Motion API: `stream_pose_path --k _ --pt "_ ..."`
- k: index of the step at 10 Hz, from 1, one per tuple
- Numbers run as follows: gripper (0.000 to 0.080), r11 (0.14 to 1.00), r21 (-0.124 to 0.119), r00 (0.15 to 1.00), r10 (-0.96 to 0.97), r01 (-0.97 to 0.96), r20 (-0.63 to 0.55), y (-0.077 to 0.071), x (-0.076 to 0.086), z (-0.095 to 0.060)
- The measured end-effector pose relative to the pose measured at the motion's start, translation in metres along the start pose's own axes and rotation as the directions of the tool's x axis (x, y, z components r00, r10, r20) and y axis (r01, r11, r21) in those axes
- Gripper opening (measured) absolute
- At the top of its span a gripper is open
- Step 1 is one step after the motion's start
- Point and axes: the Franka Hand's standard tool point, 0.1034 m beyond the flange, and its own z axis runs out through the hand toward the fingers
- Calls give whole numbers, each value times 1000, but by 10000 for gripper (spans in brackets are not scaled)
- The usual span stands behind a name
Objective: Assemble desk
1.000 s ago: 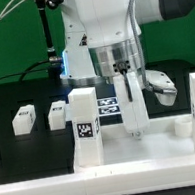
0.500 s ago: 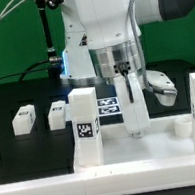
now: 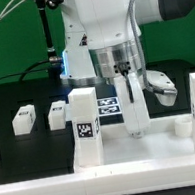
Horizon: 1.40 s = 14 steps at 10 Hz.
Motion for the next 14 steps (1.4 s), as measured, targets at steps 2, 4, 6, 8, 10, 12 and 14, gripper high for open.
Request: stream_pose_path --k 2,4,6,8,10,12,14 --pt "51 999 0 999 -38 38 -1 0 1 0" --pt "51 963 -10 963 -269 269 6 14 20 -5" --pt "51 884 -27 884 -467 468 34 25 43 -7" --pt "51 774 -26 774 -631 632 55 28 58 -7" --pt "51 681 -24 682 -730 732 48 28 65 -8" --pt "51 567 -20 567 -822 823 49 27 67 -8" --pt "51 349 -33 350 -936 937 46 8 66 -14"
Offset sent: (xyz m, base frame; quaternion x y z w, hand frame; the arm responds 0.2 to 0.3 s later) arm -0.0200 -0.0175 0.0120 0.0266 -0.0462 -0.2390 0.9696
